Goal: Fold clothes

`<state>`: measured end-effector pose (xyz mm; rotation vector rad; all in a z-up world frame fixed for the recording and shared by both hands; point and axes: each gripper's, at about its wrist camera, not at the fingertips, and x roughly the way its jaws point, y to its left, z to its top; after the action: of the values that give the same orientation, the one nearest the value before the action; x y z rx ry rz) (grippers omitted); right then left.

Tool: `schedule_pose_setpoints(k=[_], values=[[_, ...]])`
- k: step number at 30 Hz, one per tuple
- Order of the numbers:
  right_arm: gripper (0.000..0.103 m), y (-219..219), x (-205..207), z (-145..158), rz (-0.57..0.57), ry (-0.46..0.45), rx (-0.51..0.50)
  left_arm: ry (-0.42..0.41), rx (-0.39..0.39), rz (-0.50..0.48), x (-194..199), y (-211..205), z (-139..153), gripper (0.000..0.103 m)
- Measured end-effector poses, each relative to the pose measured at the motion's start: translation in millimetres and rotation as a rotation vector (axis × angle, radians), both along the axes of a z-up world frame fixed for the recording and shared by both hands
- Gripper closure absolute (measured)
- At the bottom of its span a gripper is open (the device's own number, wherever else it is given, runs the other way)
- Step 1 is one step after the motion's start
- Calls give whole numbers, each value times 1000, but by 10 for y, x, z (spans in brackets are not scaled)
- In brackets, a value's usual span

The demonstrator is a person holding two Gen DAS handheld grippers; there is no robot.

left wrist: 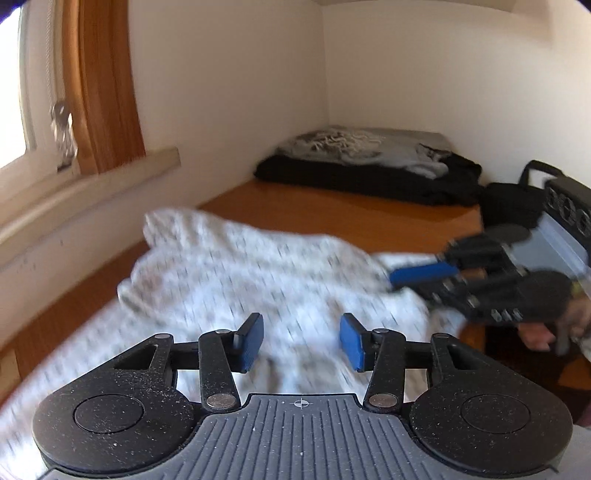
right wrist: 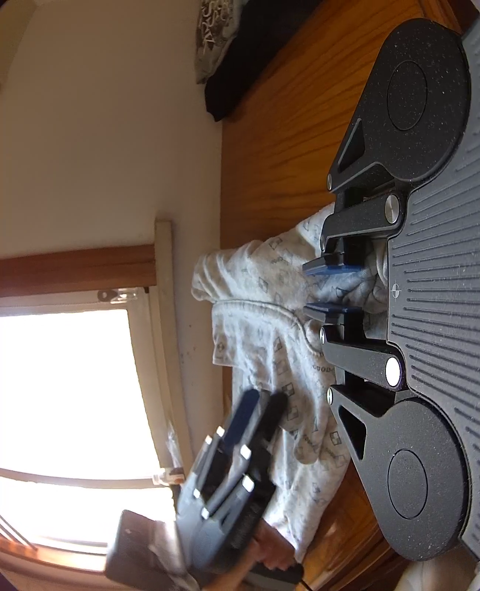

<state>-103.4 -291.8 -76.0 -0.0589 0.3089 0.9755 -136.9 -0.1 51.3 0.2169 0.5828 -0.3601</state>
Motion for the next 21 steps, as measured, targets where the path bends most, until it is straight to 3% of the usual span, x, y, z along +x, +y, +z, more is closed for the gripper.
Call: schedule_pose_setpoints(k=[10, 15, 17, 21], values=[[86, -130, -171, 21, -11, -61, -54, -3, 54, 107, 890, 194, 50, 52], [85, -82, -180, 100, 2, -78, -111, 7, -53, 162, 1154, 497, 23, 50], [84, -52, -155, 203, 22, -77, -154, 18, -115, 160, 1249, 593, -13, 50], [75, -51, -63, 546, 2, -135, -135, 71, -200, 159, 1444, 712, -141, 50]])
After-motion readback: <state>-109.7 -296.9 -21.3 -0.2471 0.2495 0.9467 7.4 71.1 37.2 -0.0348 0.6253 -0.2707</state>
